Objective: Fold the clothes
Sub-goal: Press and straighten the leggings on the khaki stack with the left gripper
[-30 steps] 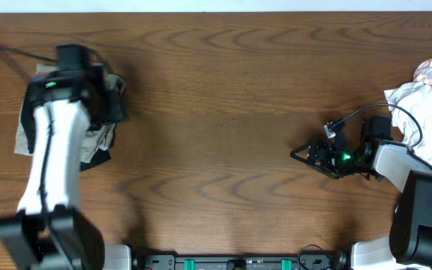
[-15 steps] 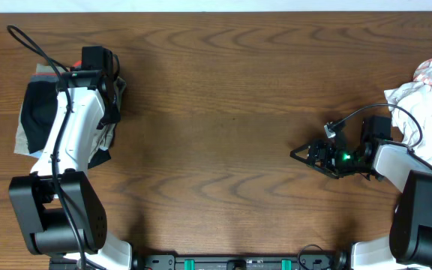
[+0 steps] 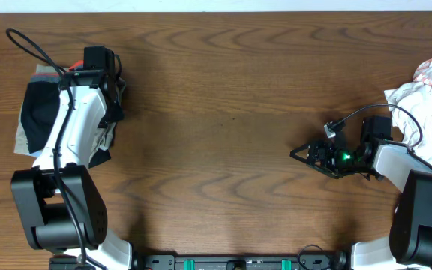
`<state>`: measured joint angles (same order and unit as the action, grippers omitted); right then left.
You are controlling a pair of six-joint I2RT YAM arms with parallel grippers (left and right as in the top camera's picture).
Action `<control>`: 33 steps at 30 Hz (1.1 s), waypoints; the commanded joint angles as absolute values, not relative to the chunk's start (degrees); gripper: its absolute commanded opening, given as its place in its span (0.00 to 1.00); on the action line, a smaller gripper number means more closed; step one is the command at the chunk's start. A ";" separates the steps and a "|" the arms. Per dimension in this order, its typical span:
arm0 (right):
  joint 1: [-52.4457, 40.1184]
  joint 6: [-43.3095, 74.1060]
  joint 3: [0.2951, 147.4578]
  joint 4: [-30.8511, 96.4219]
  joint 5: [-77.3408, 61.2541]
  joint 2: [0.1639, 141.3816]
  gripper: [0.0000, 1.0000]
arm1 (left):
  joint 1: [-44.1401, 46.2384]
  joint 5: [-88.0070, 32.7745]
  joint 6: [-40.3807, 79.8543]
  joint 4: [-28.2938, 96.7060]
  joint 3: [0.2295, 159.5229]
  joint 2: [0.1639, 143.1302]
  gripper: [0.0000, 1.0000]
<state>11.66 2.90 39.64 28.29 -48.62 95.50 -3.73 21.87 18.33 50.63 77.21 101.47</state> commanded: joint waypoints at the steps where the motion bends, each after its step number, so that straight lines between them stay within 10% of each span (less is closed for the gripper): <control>1: 12.03 1.39 38.24 27.99 -39.27 97.62 0.90 | -3.77 24.71 20.84 50.19 76.69 103.61 0.65; 25: 12.03 1.39 38.24 28.03 -39.27 97.62 0.90 | -3.77 32.42 21.30 49.60 76.73 107.26 0.59; 33: 12.03 1.39 38.24 27.94 -39.24 97.62 0.90 | -3.77 32.42 21.26 49.06 76.73 105.47 0.10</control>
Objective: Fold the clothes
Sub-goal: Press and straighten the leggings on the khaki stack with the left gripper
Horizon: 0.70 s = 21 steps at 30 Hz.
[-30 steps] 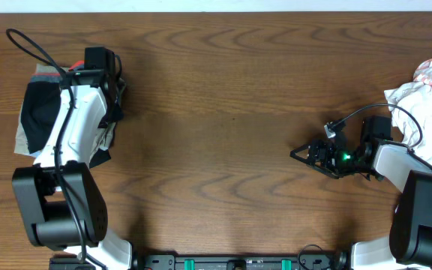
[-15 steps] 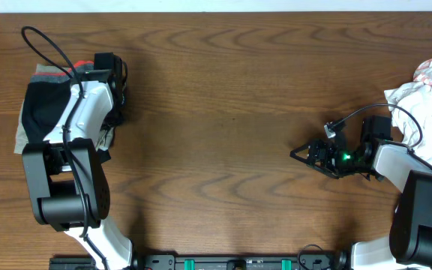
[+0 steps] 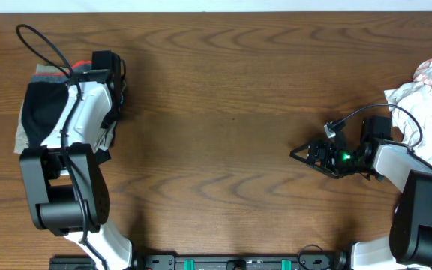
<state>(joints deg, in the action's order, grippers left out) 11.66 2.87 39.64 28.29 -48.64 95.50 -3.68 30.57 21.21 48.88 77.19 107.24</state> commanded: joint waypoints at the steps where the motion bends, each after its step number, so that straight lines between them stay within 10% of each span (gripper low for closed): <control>1: 12.03 1.39 38.24 27.94 -39.24 97.62 0.90 | -3.77 32.40 21.21 49.25 76.73 105.36 0.06; 21: 12.03 1.17 38.24 28.08 -39.27 97.62 0.90 | -3.77 18.04 13.58 62.59 76.71 91.00 0.09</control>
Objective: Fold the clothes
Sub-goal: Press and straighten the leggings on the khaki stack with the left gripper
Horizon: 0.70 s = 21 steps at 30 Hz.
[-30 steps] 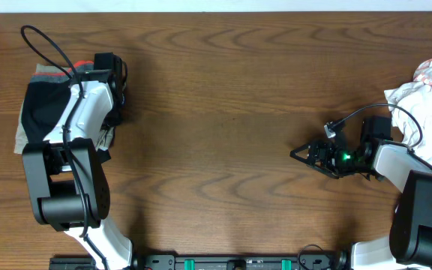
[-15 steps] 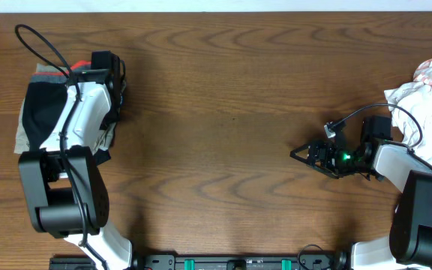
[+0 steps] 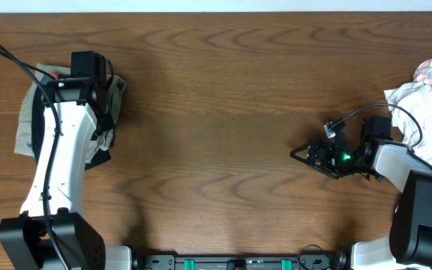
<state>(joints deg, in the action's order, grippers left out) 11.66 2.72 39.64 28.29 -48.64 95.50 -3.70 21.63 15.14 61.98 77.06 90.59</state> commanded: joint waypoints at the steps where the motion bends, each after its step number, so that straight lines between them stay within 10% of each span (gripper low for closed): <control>1: 12.03 1.17 38.24 28.12 -39.24 97.62 0.90 | -3.79 17.47 13.56 62.89 76.71 91.22 0.14; 11: 12.03 1.17 38.24 28.36 -39.27 97.62 0.90 | -3.84 16.99 13.54 64.34 76.71 91.48 0.60; 18: 12.03 1.13 38.24 28.47 -39.24 97.62 0.90 | -3.84 17.41 11.33 60.93 76.73 91.42 0.59; 21: 12.03 0.54 38.24 28.49 -39.22 97.62 0.91 | -3.77 14.09 8.38 56.47 76.73 91.29 0.37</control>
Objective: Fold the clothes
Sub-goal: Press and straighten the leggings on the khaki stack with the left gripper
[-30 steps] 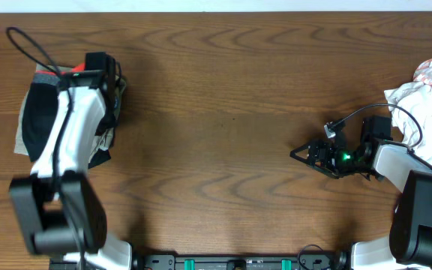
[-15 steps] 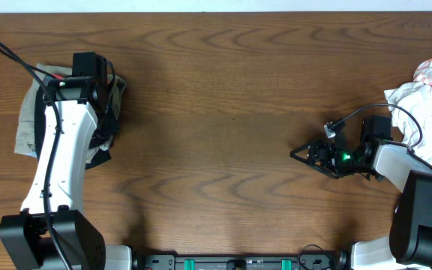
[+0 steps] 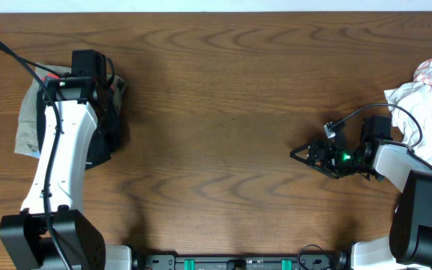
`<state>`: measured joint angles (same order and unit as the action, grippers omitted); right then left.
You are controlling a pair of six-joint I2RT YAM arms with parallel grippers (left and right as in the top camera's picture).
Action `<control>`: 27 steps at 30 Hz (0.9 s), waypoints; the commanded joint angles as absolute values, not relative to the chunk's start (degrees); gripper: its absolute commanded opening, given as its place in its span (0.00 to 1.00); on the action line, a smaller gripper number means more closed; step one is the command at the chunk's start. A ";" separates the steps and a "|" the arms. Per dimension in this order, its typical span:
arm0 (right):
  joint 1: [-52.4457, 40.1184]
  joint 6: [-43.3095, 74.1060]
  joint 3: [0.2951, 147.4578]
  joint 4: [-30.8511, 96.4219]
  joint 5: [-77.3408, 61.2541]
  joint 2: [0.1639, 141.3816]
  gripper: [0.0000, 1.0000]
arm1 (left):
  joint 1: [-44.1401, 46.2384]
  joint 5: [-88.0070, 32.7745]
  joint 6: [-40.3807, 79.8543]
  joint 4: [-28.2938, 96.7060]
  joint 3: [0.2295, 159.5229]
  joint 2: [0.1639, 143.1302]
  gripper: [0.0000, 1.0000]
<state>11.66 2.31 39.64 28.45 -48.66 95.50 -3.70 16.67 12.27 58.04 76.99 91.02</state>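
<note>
A stack of folded clothes (image 3: 27, 124) in grey, black and red lies at the table's left edge. My left arm stretches over it, and its wrist covers the left gripper (image 3: 105, 96) near the stack's far right side, so the fingers do not show. A heap of unfolded white clothes (image 3: 426, 94) with a red print sits at the right edge. My right gripper (image 3: 294, 154) rests low on the bare wood left of that heap. It points left with its fingertips together and nothing between them.
The brown wooden table (image 3: 223, 112) runs between the two piles. A black cable (image 3: 21, 60) loops off my left arm over the stack. Both arm bases stand at the near edge.
My left arm is still over the stack, almost where it was. Its cable has shifted a little, and the dark cloth at the stack's near right edge lies slightly differently. The right arm has not moved.
My left arm was bent, with its wrist over the far right of the folded stack. It was much the same a moment later. Then it was stretched out long over the stack, and it remains so. My right gripper has stayed on the wood beside the white heap throughout.
</note>
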 commanded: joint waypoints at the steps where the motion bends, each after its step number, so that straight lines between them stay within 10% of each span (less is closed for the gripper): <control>1: 12.03 0.54 38.24 28.58 -39.24 97.62 0.90 | -3.77 11.42 6.57 55.35 76.73 91.24 0.24; 4: 12.03 0.51 38.24 28.73 -39.24 97.62 0.90 | -4.38 5.23 5.85 52.51 76.73 91.22 0.06; 18: 12.03 -0.56 38.24 30.44 -36.42 97.62 0.90 | -21.91 -47.79 -3.20 44.80 76.03 91.42 0.06; 27: 12.03 -0.49 38.24 30.70 -36.47 97.62 0.90 | -26.35 -59.35 -6.39 36.42 60.29 91.88 0.06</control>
<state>11.66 0.54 39.97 29.98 -48.03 95.50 -26.20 -52.38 -3.88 38.72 66.19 91.09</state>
